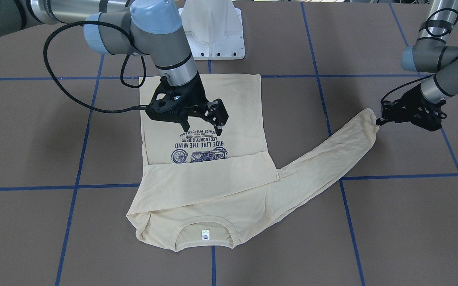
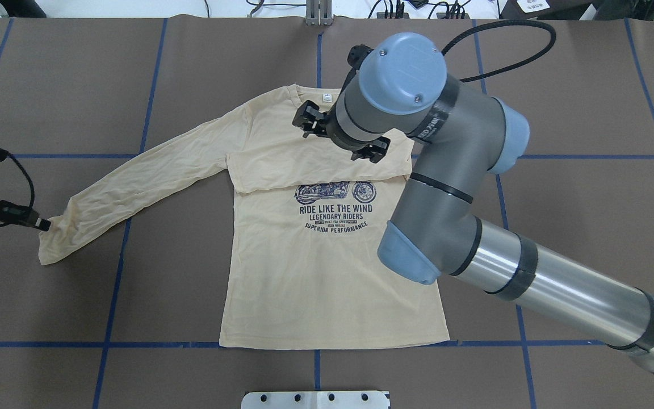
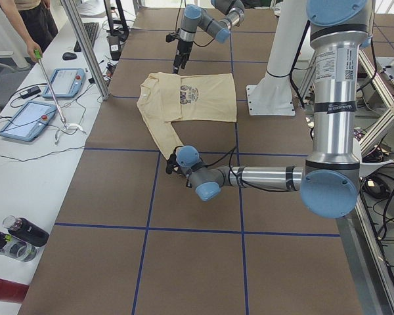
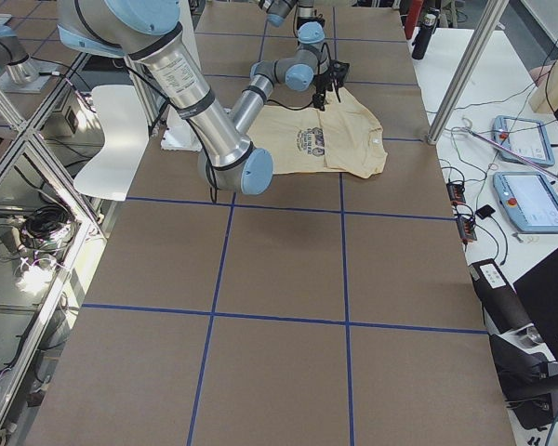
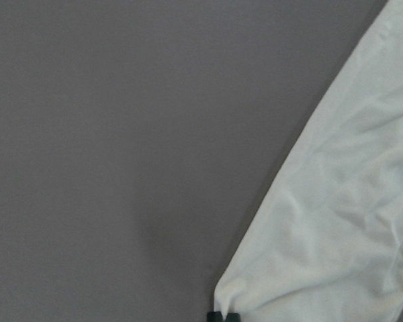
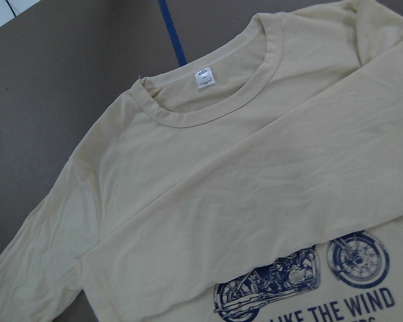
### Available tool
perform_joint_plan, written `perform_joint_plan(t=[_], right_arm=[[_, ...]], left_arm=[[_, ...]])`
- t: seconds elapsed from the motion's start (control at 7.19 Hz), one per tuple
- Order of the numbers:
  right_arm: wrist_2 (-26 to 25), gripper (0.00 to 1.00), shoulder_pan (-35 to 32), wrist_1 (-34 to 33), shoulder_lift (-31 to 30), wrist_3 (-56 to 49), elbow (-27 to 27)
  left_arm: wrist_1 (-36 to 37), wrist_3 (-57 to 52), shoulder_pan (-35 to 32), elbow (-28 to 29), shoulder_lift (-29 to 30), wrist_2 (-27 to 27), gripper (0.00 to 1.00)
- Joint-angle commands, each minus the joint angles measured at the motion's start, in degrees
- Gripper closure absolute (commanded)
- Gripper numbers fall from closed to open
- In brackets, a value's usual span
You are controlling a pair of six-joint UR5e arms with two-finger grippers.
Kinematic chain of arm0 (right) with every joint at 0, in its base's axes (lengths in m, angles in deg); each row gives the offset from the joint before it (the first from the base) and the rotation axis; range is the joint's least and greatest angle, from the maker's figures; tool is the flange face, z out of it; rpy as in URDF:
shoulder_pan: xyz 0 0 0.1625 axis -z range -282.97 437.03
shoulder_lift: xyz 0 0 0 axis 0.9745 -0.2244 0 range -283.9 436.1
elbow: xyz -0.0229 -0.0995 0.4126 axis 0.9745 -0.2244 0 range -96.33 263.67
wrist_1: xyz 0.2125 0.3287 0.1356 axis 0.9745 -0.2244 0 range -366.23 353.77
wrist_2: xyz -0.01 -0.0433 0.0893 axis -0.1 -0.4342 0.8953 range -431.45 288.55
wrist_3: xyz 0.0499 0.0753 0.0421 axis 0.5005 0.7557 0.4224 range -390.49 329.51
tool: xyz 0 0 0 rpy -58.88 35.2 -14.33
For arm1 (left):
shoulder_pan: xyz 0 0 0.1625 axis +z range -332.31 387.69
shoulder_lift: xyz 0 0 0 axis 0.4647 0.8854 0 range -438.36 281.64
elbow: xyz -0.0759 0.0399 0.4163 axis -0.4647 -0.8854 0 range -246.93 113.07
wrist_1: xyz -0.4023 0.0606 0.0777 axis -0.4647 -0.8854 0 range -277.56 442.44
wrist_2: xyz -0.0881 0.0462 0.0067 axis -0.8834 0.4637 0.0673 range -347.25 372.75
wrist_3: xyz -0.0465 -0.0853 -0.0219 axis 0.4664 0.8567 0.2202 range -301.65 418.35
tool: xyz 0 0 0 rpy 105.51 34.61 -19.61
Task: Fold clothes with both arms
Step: 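Grasp the sleeve cuff with the left gripper while the right gripper releases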
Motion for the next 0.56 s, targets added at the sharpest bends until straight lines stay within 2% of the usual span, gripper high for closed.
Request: perform_joint_plan(t=[0.0,0.14,0.28,0.42], right_arm=[[6.65,0.02,-5.86,0.11,-8.91,-5.23,6.47],[9.57,0.01,-8.86,0.2,-11.56,-8.32,7.53],[10.21,0.02,-10.54,0.2,-13.41,-10.26,7.63],[11.09,0.01,-12.21,0.2,-15.34,-13.24,7.72]], left_arm=[[8.58,13.03,-0.12,-1.84,11.94,0.34,1.0],[13.96,13.23,0.32,-2.37,17.92,1.82,1.0],[19.32,16.28,0.76,-2.81,24.6,3.93,1.0],[20.76,22.14,5.29,-2.46,30.75,8.47,1.0]])
